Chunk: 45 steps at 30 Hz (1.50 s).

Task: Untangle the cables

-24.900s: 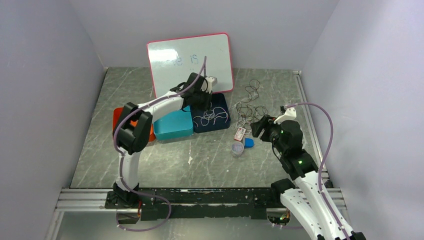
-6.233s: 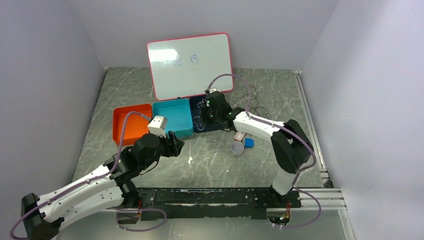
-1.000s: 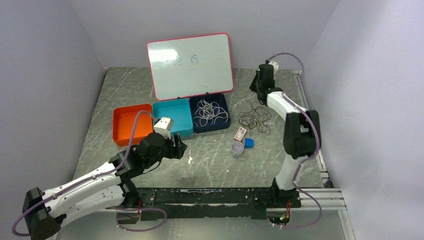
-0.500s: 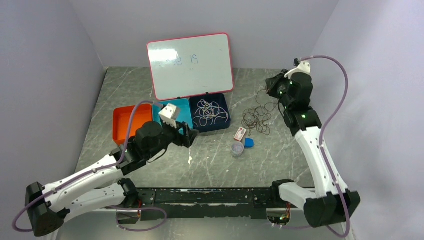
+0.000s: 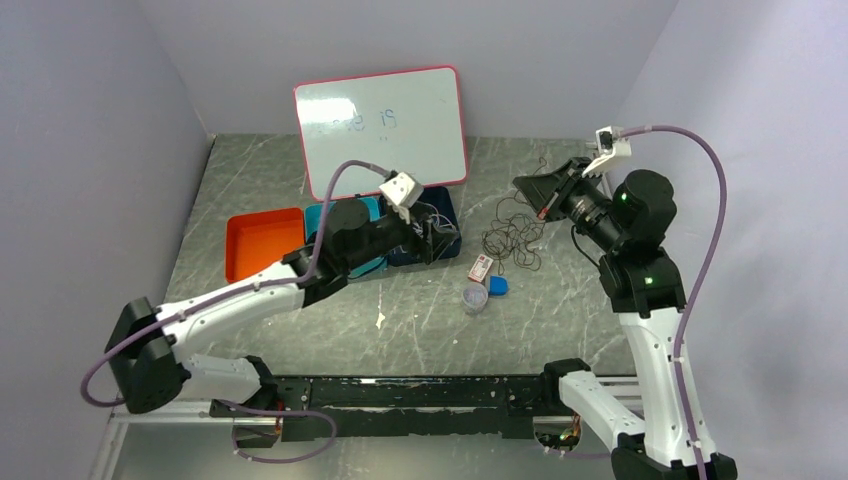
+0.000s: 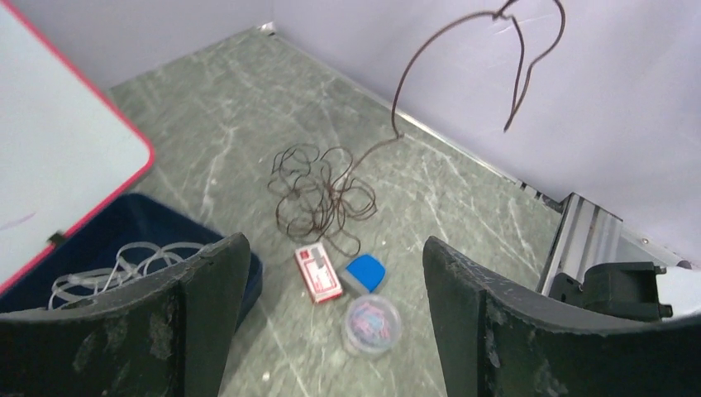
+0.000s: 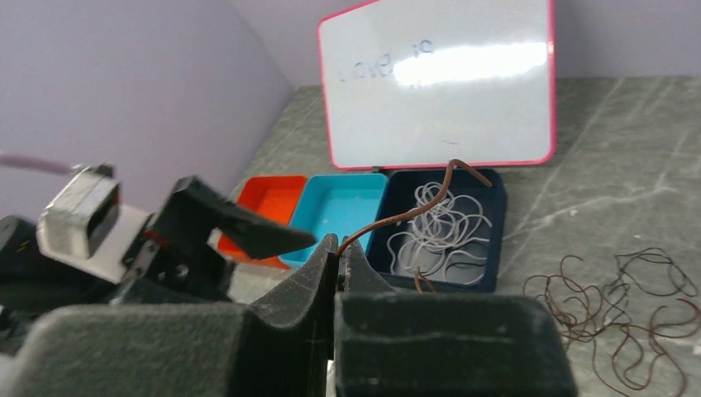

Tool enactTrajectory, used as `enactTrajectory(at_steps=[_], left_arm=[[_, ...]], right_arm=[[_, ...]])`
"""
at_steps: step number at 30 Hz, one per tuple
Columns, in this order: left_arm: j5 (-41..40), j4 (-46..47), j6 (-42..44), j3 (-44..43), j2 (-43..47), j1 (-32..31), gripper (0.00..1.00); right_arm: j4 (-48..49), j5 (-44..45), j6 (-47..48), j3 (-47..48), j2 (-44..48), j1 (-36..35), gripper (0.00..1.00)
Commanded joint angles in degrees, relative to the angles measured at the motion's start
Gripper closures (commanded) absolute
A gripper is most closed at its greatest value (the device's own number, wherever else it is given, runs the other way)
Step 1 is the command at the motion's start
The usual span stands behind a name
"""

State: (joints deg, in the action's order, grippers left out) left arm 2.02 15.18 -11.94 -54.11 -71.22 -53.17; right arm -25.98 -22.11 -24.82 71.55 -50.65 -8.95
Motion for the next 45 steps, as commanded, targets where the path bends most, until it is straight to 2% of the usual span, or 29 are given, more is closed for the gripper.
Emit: enactTrajectory(at_steps=[1,12,20,22,28,32,37,40,45], left_arm=[[8.57,8.92,2.48,-5.31,-5.8,-0.4,0.19],[18.03,17.41,0.51,-12.11,-17.0,-0.37,0.2],[19.33,18.61,-0.07,-17.2,-23.52,-0.27,0.23],[20.68,18.28,-0.3,-18.99,-25.04,-0.24,0.28],[24.59,16.9,-1.06,-21.12,-26.34,-0.18,0.61],[24.09,15.59,-0.83,-19.72,-24.22,0.11,0.9],[21.76,12.29,0.04,-17.42,-20.09,1.13,0.93],[21.67,10.09,0.32,-16.74,-17.93,2.01,0.93],[21.11,7.37,1.38,-15.6,-14.31,2.5,0.93]], right_arm=[[-2.07,-6.6,-2.84,1.49,1.59,0.16,1.0],[-1.72,-8.08,-5.13,1.33,2.92,0.16,1.0],[-2.98,-8.95,-4.84,3.11,2.75,0.16,1.0],[-3.52,-8.79,-4.63,3.26,2.88,0.16,1.0],[-3.53,-6.69,-4.48,1.44,3.92,0.16,1.0],[-3.73,-4.96,-4.56,-0.54,4.71,0.16,1.0],[-7.17,-4.26,-2.97,-1.91,5.38,0.16,1.0],[-10.59,-5.36,-1.58,-3.4,6.04,0.18,0.96],[-16.17,-4.67,0.92,-6.43,6.85,0.17,0.72]])
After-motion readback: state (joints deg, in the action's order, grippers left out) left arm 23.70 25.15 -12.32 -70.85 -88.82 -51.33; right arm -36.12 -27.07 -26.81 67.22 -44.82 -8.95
